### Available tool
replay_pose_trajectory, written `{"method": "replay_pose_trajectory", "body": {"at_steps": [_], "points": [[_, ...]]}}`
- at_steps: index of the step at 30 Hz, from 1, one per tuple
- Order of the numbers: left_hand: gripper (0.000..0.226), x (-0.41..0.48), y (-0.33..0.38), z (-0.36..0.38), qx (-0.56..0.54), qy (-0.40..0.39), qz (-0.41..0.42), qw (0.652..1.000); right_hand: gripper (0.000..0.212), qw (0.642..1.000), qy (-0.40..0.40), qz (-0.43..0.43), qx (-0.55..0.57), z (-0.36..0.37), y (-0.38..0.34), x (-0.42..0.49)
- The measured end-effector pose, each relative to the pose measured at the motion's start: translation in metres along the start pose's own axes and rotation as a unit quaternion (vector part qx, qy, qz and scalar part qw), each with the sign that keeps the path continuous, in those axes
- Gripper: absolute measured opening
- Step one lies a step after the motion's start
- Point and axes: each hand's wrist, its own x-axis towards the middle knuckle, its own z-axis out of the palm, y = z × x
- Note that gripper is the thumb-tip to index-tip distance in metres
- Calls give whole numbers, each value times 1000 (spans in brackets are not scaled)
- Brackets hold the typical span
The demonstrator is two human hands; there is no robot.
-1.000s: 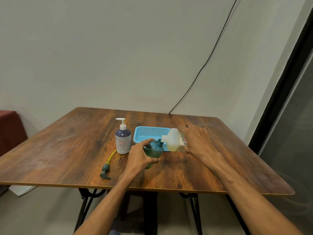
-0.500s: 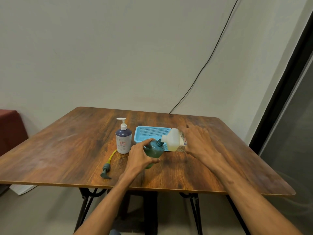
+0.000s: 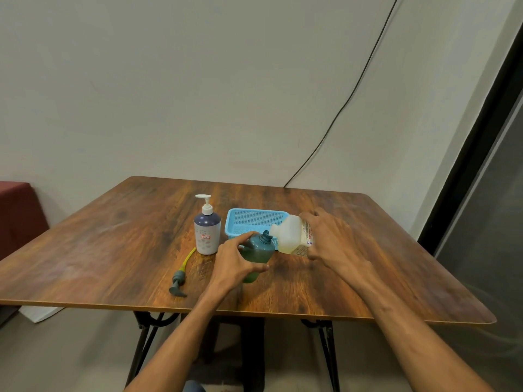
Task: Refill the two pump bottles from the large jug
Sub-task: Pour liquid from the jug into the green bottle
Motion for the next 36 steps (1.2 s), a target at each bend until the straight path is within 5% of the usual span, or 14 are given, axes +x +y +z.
{"method": "replay_pose_trajectory", "body": {"at_steps": [36], "points": [[84, 1, -2, -3, 5, -3, 5, 1000, 67, 997, 34, -29, -68, 7, 3, 12]]}}
